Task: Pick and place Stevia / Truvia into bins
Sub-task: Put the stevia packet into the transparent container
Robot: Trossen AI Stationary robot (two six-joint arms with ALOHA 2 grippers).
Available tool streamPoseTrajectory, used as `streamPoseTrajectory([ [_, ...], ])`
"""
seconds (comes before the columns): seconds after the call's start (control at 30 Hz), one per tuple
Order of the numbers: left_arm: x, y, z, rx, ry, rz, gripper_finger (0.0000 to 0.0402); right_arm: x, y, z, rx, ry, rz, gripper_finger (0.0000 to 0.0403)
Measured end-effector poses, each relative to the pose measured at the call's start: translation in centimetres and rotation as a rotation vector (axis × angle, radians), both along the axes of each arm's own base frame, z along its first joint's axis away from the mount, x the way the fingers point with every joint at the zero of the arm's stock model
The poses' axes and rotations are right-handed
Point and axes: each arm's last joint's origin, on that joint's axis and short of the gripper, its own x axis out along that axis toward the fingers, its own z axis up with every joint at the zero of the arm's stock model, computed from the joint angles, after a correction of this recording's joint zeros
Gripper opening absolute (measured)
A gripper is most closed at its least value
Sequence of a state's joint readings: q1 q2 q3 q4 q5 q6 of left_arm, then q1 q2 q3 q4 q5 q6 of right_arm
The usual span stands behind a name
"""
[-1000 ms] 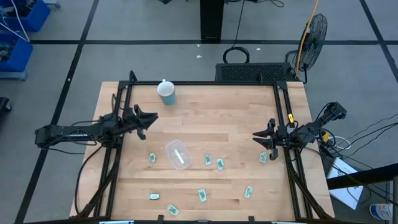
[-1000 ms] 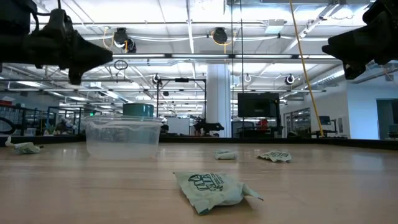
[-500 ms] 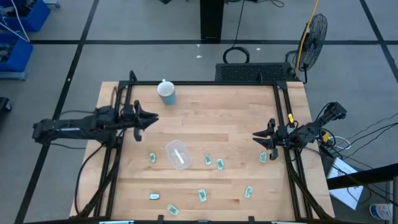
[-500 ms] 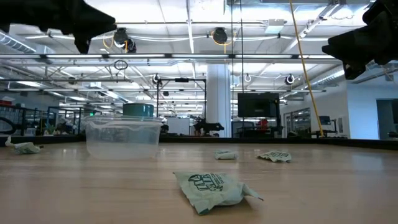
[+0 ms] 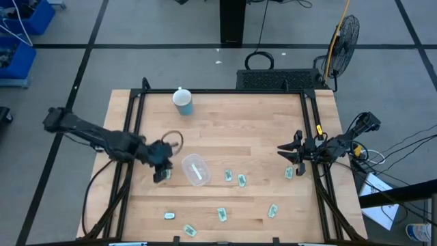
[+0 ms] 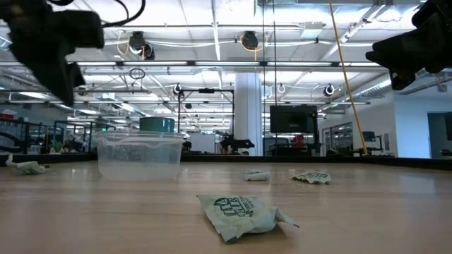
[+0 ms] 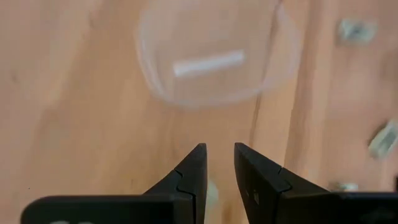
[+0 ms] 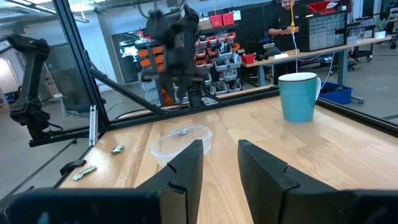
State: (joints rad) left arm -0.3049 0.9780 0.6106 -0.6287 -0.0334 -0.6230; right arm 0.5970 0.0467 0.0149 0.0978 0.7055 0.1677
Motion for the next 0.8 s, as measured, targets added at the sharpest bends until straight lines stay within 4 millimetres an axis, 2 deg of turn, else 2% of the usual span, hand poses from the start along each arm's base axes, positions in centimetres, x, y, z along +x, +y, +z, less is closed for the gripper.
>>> streamPoseTrajectory([
  [0.27,0.9,-2.7,-3.8,0.109,0.208,0.026,0.0085,0.0,0.0,0.0,0.0,0.0,0.0,0.0095],
  [0.5,1.6,-3.2,-6.7,0.17,0.351,0.082,0.0085,0.0,0.0,0.0,0.0,0.0,0.0,0.0096],
  [0.67,1.9,-3.3,-7.4,0.197,0.38,0.105,0.0083,0.0,0.0,0.0,0.0,0.0,0.0,0.0095],
  [0.8,1.9,-3.2,-7.4,0.224,0.379,0.084,0.0043,0.0,0.0,0.0,0.0,0.0,0.0,0.0096],
])
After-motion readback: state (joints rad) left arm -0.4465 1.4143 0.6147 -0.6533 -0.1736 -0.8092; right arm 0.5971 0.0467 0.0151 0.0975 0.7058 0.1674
